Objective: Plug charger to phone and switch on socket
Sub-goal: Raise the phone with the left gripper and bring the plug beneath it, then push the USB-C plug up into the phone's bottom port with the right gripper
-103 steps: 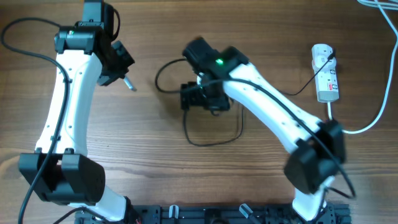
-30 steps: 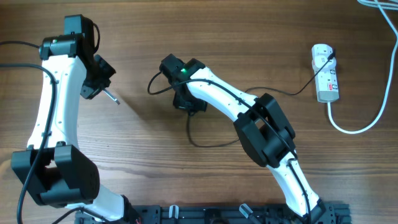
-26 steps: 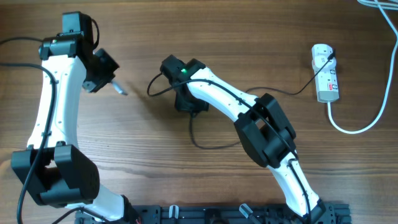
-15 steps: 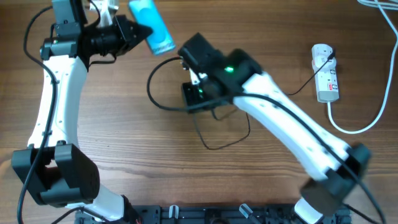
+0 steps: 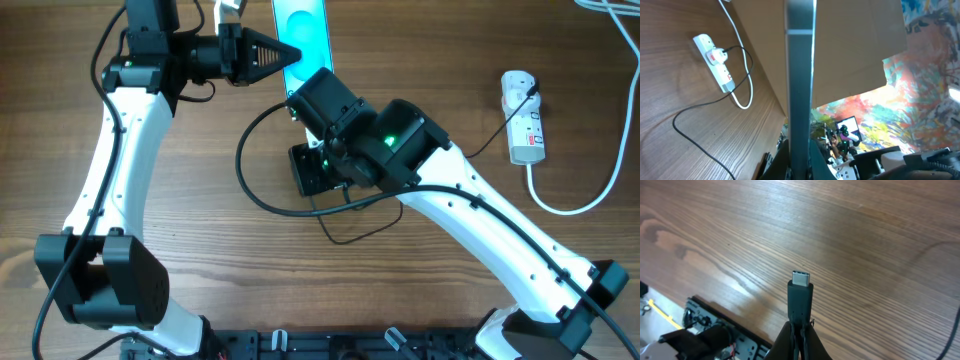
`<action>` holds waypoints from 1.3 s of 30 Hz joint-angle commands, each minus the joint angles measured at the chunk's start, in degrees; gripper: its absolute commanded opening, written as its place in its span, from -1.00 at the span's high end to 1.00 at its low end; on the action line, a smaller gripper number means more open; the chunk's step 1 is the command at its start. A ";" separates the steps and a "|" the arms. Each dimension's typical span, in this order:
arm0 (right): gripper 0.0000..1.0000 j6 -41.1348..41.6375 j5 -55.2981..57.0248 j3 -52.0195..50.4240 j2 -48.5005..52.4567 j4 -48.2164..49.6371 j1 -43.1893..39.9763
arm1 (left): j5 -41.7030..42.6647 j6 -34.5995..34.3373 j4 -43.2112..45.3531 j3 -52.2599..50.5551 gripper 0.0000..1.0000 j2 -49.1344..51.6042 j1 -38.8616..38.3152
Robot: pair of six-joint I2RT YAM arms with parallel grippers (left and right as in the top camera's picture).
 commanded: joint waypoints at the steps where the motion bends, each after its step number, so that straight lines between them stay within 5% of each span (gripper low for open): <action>1: 0.91 1.18 3.48 0.50 -1.11 -0.07 -0.31 | -1.70 1.03 -0.74 0.55 0.92 -0.13 0.13; 9: 0.91 -1.60 8.46 0.52 -5.22 0.44 -1.09 | -6.47 5.01 -4.87 0.55 0.92 -0.13 0.11; 13: 0.91 -5.42 0.83 0.50 -5.33 2.14 -3.43 | -2.84 8.52 -8.02 0.55 0.92 -0.13 0.00; 39: 0.91 -3.43 4.28 0.50 -3.50 6.16 -3.76 | 0.61 8.44 -9.16 0.55 0.92 -0.11 0.00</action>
